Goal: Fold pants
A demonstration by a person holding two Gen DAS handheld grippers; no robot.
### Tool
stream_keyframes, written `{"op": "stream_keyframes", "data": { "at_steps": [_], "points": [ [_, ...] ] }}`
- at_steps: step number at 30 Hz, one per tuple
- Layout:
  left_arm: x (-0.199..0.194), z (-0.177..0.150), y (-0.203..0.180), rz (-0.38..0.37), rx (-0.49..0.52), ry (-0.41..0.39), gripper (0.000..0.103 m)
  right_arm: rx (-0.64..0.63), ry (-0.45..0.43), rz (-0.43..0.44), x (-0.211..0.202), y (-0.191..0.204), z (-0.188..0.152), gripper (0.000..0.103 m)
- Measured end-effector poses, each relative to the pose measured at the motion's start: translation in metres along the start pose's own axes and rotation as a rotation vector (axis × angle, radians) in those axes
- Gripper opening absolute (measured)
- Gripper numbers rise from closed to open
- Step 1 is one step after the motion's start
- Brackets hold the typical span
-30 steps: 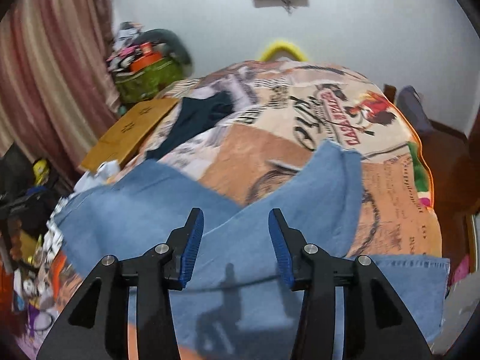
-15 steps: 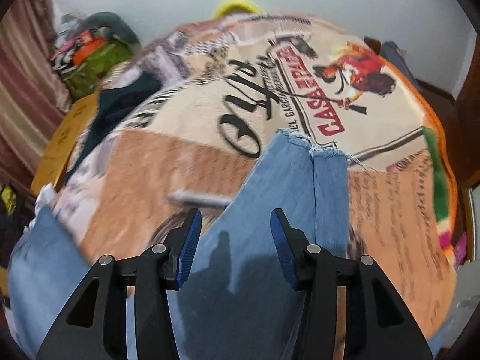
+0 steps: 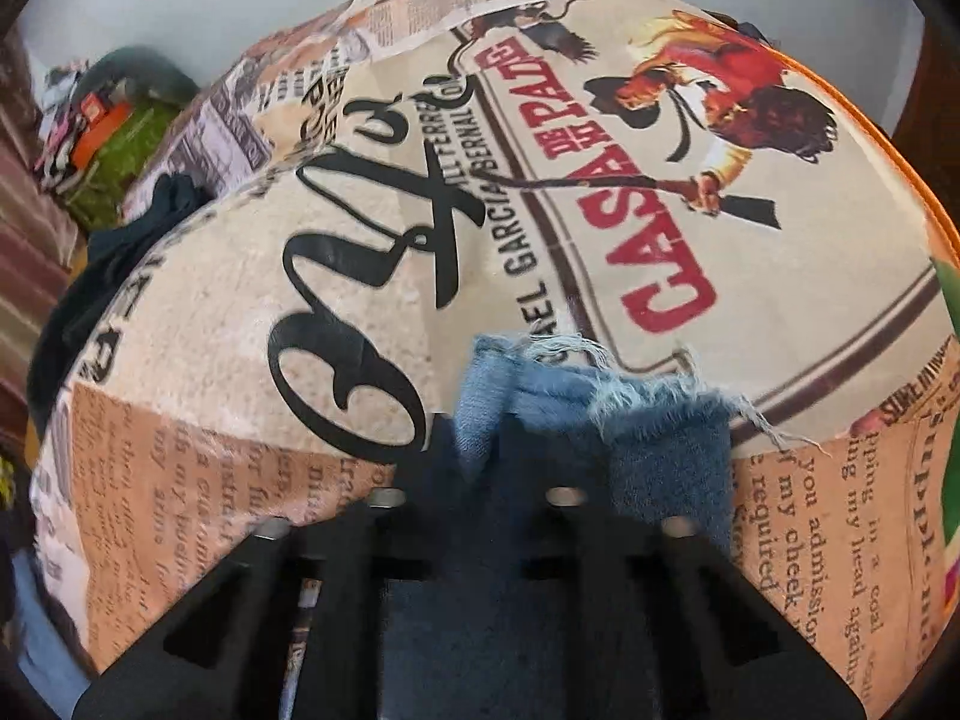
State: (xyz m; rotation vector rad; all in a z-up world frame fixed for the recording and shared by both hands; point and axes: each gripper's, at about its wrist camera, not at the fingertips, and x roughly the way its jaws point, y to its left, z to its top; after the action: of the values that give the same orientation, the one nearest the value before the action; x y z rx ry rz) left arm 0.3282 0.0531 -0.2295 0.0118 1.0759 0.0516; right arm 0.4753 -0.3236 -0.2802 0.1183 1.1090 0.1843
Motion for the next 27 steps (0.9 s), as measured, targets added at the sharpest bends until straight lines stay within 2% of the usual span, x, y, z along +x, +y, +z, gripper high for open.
{"op": "stream_keyframes", "data": {
  "at_steps": [2,5,8,9,13,17,20,22,27],
  "points": [
    [-0.005,-0.001,-0.011,-0.011,0.021,-0.002,0.092,0.007,-0.021,0.001,-0.012,-0.002,-0.004,0.006],
    [-0.014,-0.004,-0.029,-0.026,0.054,-0.005,0.092,0.017,-0.105,0.022,-0.052,-0.011,-0.011,0.006],
    [-0.022,-0.007,-0.048,-0.047,0.069,0.001,0.092,0.032,-0.187,0.05,-0.111,-0.029,-0.021,0.006],
    [-0.024,-0.009,-0.055,-0.051,0.072,0.002,0.092,0.044,-0.239,0.044,-0.141,-0.04,-0.026,0.006],
    [-0.033,-0.015,-0.082,-0.108,0.068,0.012,0.094,0.102,-0.368,0.069,-0.224,-0.074,-0.039,0.006],
    [-0.035,-0.023,-0.109,-0.132,0.091,0.035,0.094,0.126,-0.483,0.065,-0.312,-0.107,-0.068,0.006],
    [-0.035,-0.033,-0.132,-0.132,0.132,0.052,0.094,0.141,-0.529,0.072,-0.342,-0.12,-0.079,0.006],
    [-0.04,-0.04,-0.147,-0.135,0.161,0.04,0.094,0.136,-0.529,0.064,-0.354,-0.126,-0.095,0.006],
    [-0.045,-0.052,-0.165,-0.157,0.18,0.048,0.094,0.108,-0.461,0.007,-0.332,-0.126,-0.123,0.006]
  ]
}}
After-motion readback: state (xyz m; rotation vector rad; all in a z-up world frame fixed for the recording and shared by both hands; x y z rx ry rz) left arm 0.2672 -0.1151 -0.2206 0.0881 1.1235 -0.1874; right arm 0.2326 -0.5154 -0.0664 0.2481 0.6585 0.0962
